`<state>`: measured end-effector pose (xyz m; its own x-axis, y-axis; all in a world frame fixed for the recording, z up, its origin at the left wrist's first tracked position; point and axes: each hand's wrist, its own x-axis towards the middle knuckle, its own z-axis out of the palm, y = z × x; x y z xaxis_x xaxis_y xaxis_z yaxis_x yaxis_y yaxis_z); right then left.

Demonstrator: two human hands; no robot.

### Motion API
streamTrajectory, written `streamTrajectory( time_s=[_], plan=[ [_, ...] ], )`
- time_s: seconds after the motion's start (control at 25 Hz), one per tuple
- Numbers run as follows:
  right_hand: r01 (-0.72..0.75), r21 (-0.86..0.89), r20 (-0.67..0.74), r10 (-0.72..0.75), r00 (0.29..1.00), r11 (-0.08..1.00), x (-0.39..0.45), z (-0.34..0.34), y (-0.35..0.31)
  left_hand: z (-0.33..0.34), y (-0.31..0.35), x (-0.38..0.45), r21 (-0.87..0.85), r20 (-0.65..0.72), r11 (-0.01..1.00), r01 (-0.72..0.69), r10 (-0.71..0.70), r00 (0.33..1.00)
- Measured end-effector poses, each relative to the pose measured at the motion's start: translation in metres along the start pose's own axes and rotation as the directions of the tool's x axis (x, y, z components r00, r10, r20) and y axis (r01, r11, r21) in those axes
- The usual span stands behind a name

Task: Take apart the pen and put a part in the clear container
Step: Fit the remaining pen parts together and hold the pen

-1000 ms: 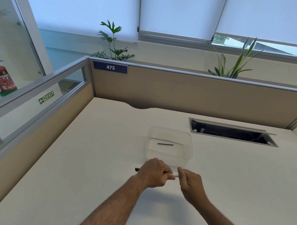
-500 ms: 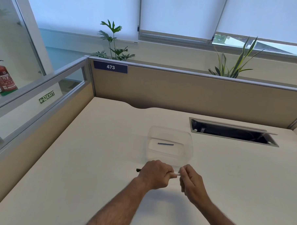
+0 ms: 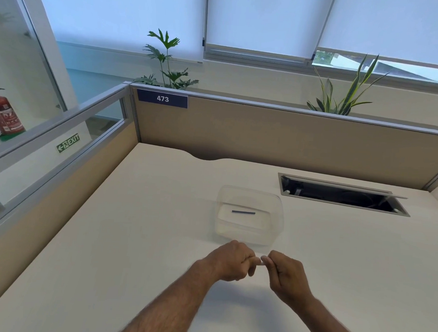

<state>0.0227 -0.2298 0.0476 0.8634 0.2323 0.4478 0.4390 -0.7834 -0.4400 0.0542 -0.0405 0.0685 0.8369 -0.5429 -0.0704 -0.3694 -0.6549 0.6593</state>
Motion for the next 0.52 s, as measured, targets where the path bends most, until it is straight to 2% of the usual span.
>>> streamTrajectory(
  time_s=[0.12,0.2,0.24,0.32,0.4,0.44,0.52],
  plan=[
    [-0.090,0.020,0.011,0.090,0.996,0.996,0.005,0.000,-0.008,0.000,-0.001,0.001,0.105,-0.071,0.994,-0.042,0.050,0.996],
    [-0.268,0.101,0.107,0.257,0.961,0.958,0.010,0.001,-0.014,-0.001,-0.004,0.001,0.152,-0.176,0.987,-0.055,0.081,0.981],
    [-0.381,0.137,0.174,0.357,0.918,0.914,0.013,0.002,-0.017,-0.001,-0.005,0.002,0.175,-0.230,0.983,-0.061,0.101,0.968],
    [-0.609,0.242,0.313,0.533,0.786,0.756,0.018,0.002,-0.020,-0.001,-0.006,0.002,0.239,-0.313,0.969,-0.067,0.142,0.939],
    [-0.765,0.394,0.456,0.615,0.644,0.510,0.021,-0.001,-0.023,0.001,-0.004,0.002,0.291,-0.370,0.954,-0.074,0.184,0.911],
    [-0.800,0.429,0.506,0.622,0.597,0.419,0.023,-0.003,-0.024,0.002,-0.004,0.002,0.313,-0.394,0.946,-0.084,0.210,0.895],
    [-0.816,0.440,0.540,0.615,0.575,0.376,0.025,-0.006,-0.025,0.004,-0.003,0.002,0.346,-0.427,0.933,-0.095,0.247,0.870]
  ],
)
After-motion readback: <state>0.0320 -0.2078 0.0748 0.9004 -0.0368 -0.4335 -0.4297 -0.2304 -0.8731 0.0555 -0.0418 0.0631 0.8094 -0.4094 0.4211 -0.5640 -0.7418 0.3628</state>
